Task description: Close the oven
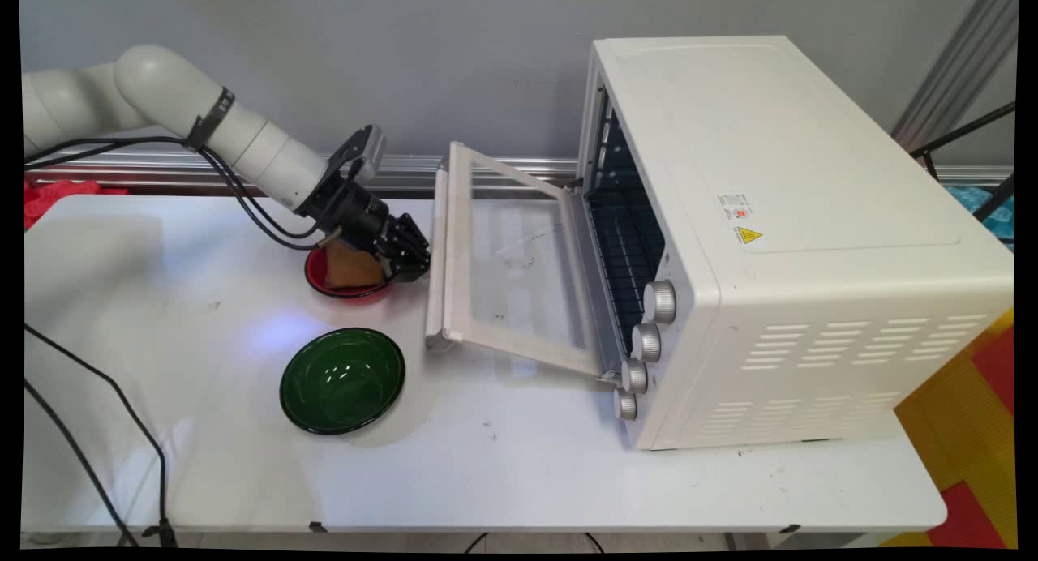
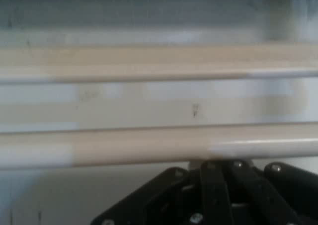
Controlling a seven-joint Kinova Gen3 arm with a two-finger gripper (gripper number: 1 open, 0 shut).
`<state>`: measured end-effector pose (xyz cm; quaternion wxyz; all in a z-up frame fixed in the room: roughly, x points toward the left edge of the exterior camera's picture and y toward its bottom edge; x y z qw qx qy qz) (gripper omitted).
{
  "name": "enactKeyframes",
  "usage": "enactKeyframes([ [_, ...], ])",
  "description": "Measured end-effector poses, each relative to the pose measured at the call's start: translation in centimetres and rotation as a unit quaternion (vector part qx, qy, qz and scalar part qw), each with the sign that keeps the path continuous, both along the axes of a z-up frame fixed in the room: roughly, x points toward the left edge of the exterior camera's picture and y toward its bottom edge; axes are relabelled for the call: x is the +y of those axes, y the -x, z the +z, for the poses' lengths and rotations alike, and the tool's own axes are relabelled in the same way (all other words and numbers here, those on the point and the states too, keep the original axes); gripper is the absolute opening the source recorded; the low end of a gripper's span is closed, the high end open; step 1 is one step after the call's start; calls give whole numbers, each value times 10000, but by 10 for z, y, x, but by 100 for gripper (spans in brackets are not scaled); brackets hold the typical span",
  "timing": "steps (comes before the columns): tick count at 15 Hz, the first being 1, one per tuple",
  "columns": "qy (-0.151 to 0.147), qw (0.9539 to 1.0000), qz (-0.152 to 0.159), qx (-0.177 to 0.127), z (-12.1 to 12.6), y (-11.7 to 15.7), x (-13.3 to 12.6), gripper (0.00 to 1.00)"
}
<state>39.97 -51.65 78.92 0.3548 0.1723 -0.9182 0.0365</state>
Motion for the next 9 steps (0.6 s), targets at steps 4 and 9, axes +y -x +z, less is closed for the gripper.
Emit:
enactKeyframes([
  [4,99,9993,36,360,18,3,-5,0],
  [9,256,9961,36,846,59,16,-15,0],
])
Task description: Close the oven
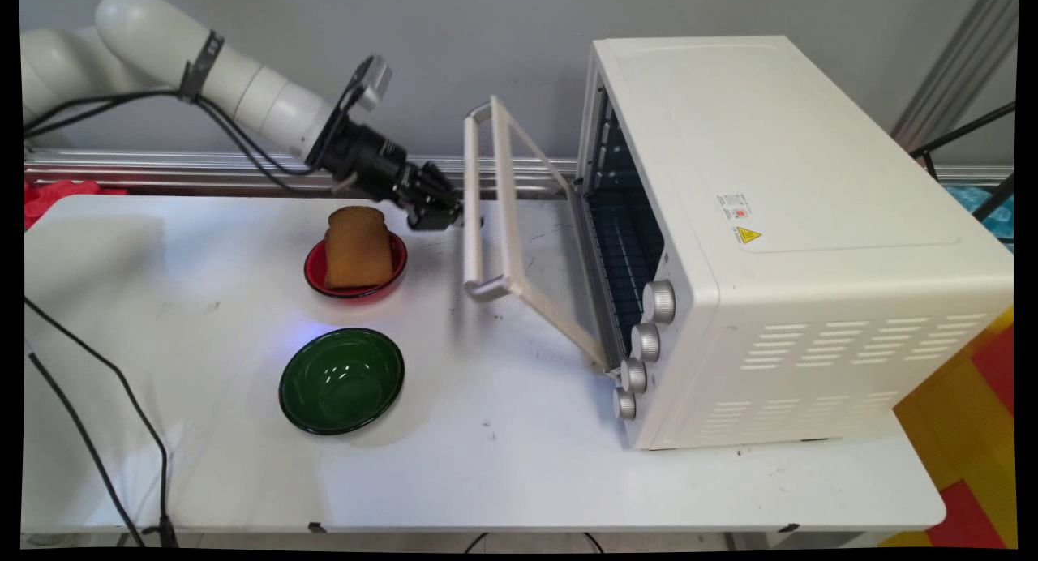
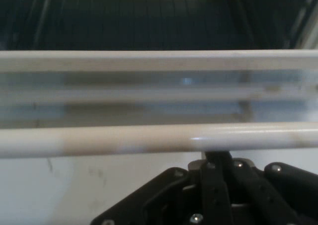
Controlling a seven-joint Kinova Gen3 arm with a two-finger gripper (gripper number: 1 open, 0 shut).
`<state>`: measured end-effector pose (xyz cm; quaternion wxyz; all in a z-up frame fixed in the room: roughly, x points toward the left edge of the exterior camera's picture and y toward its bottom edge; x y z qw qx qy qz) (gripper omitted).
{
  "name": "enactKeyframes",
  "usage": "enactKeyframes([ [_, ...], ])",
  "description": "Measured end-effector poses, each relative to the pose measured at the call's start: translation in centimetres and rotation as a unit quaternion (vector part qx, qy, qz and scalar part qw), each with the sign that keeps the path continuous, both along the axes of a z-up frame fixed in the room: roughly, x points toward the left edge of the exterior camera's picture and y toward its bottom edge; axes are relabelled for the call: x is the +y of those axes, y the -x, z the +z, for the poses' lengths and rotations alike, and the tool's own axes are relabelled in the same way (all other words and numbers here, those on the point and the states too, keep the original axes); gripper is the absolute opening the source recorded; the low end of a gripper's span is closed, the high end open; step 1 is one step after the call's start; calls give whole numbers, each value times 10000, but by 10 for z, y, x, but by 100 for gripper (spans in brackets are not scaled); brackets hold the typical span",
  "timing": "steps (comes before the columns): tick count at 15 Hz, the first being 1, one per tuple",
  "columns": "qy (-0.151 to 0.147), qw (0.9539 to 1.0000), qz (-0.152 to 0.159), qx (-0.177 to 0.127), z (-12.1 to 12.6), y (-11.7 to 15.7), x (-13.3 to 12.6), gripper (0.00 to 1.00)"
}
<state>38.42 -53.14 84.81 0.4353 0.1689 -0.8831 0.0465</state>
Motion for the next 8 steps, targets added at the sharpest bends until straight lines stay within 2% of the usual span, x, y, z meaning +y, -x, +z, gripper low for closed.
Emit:
enactKeyframes([
  [5,162,9989,-44,432,32,25,-9,0],
  [8,247,9980,-77,575,43,38,-15,0],
])
